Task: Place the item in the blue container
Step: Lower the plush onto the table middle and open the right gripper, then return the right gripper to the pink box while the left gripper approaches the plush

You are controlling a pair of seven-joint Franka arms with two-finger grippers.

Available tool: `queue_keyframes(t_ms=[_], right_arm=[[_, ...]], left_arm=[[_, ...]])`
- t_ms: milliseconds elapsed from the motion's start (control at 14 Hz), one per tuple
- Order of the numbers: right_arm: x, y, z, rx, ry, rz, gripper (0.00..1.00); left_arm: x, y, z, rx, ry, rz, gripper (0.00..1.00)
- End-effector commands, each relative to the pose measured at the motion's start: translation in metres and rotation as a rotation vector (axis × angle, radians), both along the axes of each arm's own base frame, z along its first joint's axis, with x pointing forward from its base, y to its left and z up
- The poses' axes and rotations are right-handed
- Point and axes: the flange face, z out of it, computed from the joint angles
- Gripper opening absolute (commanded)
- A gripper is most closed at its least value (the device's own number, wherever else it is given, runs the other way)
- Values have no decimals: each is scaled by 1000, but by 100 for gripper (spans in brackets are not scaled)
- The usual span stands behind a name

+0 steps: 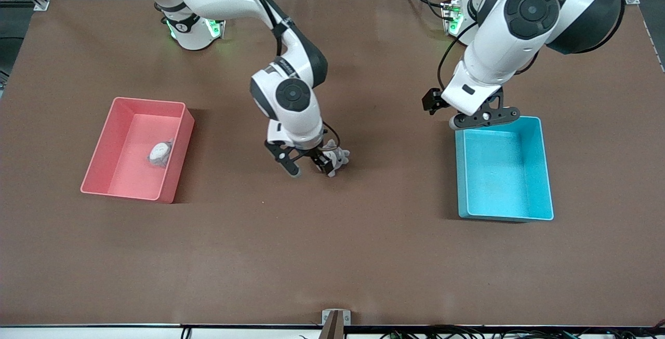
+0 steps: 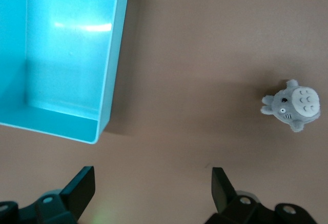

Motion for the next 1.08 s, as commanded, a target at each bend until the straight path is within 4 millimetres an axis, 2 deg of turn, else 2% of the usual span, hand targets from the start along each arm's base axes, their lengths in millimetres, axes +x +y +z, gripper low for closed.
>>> queue_keyframes(t_ms=[0, 215, 358, 573, 717, 860, 932, 1003], right_arm=[[17, -72, 59, -25, 47, 117, 100], [28, -144, 90, -24, 65, 206, 100], [27, -204, 93, -23, 95, 287, 100], [27, -298, 96, -9, 114, 394, 100], [31, -366, 86, 3, 130, 406, 100], [35, -419, 76, 13, 130, 396, 100], [35, -454, 64, 17, 115, 379, 100], [29, -471, 47, 28, 98, 389, 100]], left_arm=[[-6, -17, -3, -1, -2, 58, 100], [-7, -25, -5, -4, -12, 106, 100], [-10, -35, -8, -9, -14, 139, 100], [-13, -59, -24, -22, -21, 236, 100], [-15, -74, -37, -28, -19, 287, 100], [-17, -84, -49, -35, -18, 329, 100], [-18, -91, -55, -40, -20, 345, 100], [-18, -98, -63, -49, -22, 370, 100]])
